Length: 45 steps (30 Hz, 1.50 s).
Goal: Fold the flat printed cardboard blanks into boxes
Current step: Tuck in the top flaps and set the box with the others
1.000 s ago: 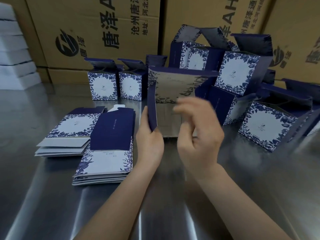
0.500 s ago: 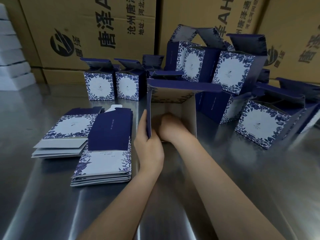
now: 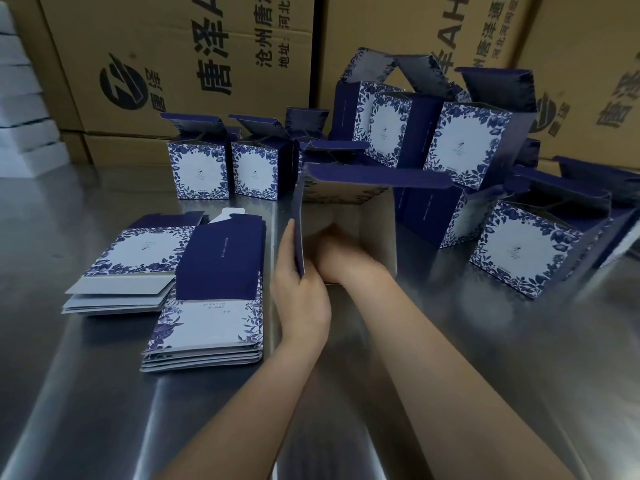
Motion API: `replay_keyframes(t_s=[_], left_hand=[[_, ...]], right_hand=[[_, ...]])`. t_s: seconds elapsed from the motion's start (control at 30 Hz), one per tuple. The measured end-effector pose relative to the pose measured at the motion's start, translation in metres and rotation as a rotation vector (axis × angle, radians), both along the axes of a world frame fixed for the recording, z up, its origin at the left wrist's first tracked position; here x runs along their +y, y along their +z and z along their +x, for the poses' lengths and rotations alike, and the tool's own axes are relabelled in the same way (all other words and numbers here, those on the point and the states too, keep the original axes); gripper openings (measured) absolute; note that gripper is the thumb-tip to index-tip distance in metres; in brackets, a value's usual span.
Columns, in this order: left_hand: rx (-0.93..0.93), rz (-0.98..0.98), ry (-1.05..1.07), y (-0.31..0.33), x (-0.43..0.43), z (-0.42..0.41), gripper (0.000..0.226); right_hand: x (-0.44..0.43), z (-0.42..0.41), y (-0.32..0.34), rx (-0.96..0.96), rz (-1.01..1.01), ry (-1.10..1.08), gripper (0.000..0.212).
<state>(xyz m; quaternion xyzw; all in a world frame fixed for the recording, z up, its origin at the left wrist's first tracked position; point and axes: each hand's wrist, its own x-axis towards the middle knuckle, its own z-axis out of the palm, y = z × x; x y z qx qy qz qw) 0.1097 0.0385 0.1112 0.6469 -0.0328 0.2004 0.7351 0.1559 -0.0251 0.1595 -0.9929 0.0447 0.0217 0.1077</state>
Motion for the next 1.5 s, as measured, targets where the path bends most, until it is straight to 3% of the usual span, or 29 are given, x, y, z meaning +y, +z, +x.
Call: replay_keyframes(t_s=[0.17,0.33,0.47,0.7,0.9,1.13,1.37,1.5], left_hand=[[-0.004,-0.006,0.009,0.002,0.000,-0.002,0.054],[0.012,-0.014,0.014,-0.002,-0.001,0.000,0.051],[0.012,-0.031,0.007,-0.003,-0.001,0.001,0.050],[-0.012,0.003,0.016,-0.003,0.001,0.001,0.059],[-0.015,0.001,0.012,-0.005,-0.001,0.002,0.054],[-0.039,0.020,0.013,-0.004,0.000,0.002,0.052],[-0.008,0.020,0.003,-0.005,0.002,0.004,0.052],[0.000,0.031,0.009,-0.005,0.001,0.005,0.053]], right_hand=[[-0.004,-0.009,-0.006,-0.119,0.029,-0.093,0.027],[-0.006,0.000,-0.006,0.096,-0.069,-0.101,0.043],[-0.002,0.006,-0.003,0.142,-0.004,-0.141,0.042],[-0.009,-0.006,-0.006,-0.151,0.073,-0.165,0.025],[-0.007,-0.002,0.001,0.030,-0.034,-0.102,0.032],[-0.005,-0.012,-0.003,-0.159,0.066,-0.122,0.026],[0.000,-0.016,0.001,0.131,0.089,0.088,0.032],[-0.002,-0.013,-0.001,0.130,0.117,0.118,0.030]])
